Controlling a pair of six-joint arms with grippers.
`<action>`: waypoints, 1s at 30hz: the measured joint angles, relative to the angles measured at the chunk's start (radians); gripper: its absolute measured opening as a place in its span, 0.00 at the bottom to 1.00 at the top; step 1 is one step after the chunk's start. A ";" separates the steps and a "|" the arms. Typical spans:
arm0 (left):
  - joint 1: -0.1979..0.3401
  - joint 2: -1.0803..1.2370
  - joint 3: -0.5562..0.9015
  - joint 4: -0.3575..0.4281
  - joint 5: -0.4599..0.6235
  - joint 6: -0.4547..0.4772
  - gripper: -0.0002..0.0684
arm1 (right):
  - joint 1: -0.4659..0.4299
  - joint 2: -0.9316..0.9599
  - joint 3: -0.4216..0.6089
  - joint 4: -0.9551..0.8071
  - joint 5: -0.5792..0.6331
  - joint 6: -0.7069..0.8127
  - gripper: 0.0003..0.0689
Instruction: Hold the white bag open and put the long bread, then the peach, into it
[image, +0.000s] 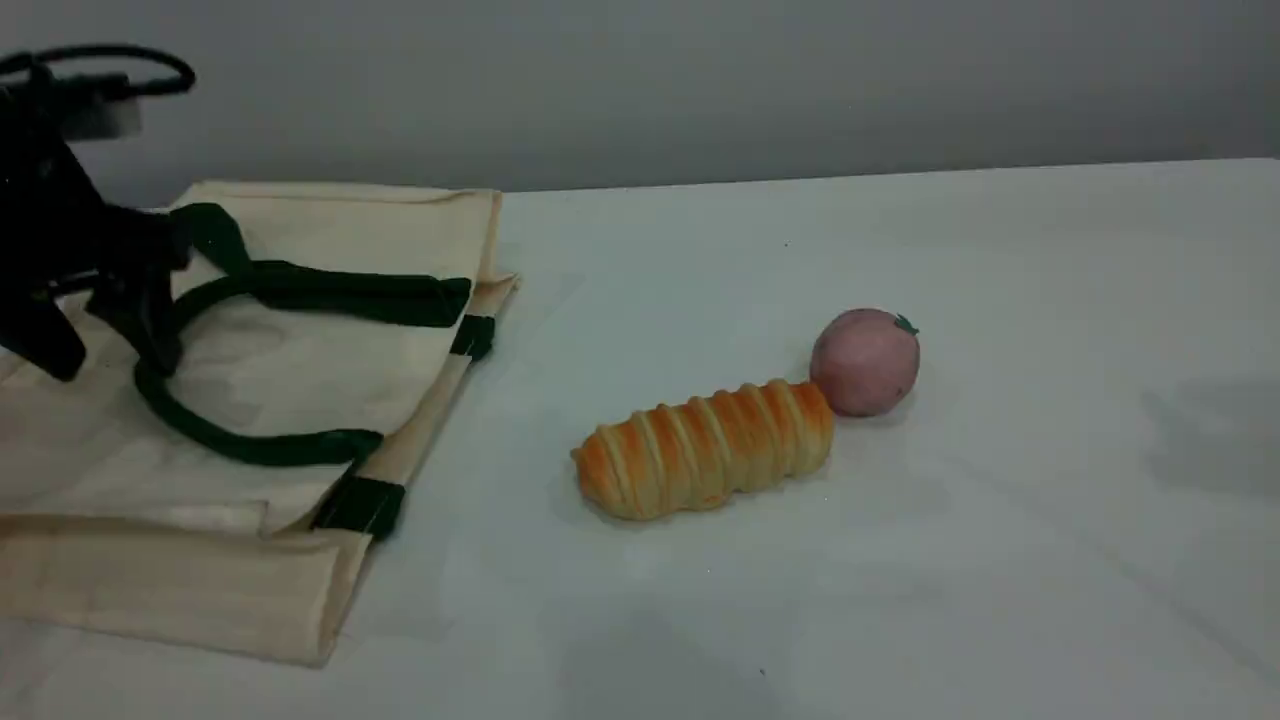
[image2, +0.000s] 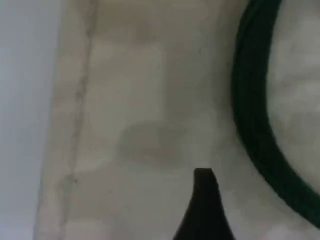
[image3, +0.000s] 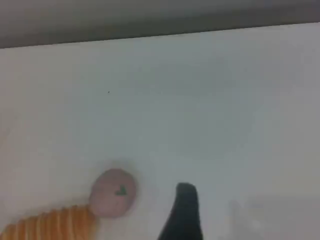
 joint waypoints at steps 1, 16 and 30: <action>0.000 0.004 0.000 0.000 -0.004 0.000 0.72 | 0.000 0.000 0.000 0.000 0.000 -0.005 0.85; 0.004 0.026 0.000 0.003 -0.105 -0.032 0.72 | 0.000 -0.001 0.000 0.000 0.001 -0.007 0.85; 0.004 0.101 0.000 -0.001 -0.153 -0.031 0.72 | 0.000 -0.001 0.000 0.000 0.007 -0.007 0.85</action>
